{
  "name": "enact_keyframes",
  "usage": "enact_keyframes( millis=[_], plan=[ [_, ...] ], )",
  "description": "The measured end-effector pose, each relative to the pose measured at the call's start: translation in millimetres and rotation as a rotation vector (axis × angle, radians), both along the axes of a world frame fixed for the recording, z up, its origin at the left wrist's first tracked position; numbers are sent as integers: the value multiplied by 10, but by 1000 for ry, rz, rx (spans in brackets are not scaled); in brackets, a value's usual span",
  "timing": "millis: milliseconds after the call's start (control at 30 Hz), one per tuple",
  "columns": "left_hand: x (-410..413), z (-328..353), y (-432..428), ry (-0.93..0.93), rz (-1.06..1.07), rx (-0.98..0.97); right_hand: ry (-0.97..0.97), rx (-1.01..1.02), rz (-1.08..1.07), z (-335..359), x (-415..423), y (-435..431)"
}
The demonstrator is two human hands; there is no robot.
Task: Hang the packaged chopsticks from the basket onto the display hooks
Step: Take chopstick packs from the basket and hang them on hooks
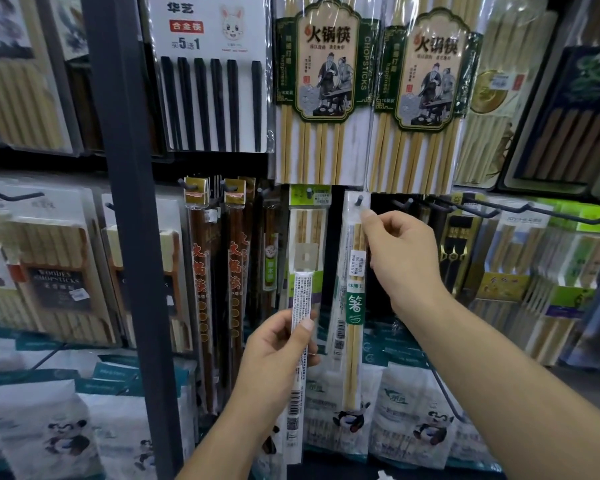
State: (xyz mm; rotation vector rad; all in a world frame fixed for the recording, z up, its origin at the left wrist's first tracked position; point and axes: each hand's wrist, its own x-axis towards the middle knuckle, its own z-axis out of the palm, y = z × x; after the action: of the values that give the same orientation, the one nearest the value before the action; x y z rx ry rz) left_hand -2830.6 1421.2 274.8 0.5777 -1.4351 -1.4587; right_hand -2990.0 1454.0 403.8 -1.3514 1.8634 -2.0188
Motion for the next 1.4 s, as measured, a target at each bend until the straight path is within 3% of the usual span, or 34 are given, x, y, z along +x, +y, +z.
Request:
enact_keyframes(
  millis=[167,333,533,967,1400],
  plan=[
    [-1,46,9,3,17,-14,42,-5,-31,-193,47,126],
    [-45,193,146,21,-25,-98,122,20,169,-292,192,255],
    [-128,428,207,18,-40,-219,113,-3,231,-150,150,292],
    [-350,744,4,-81,22,-258,24,-41,62,156,-18,78],
    [-387,729,-12,-59,20,-269,-57,-70,75,155,-44,22]
  ],
)
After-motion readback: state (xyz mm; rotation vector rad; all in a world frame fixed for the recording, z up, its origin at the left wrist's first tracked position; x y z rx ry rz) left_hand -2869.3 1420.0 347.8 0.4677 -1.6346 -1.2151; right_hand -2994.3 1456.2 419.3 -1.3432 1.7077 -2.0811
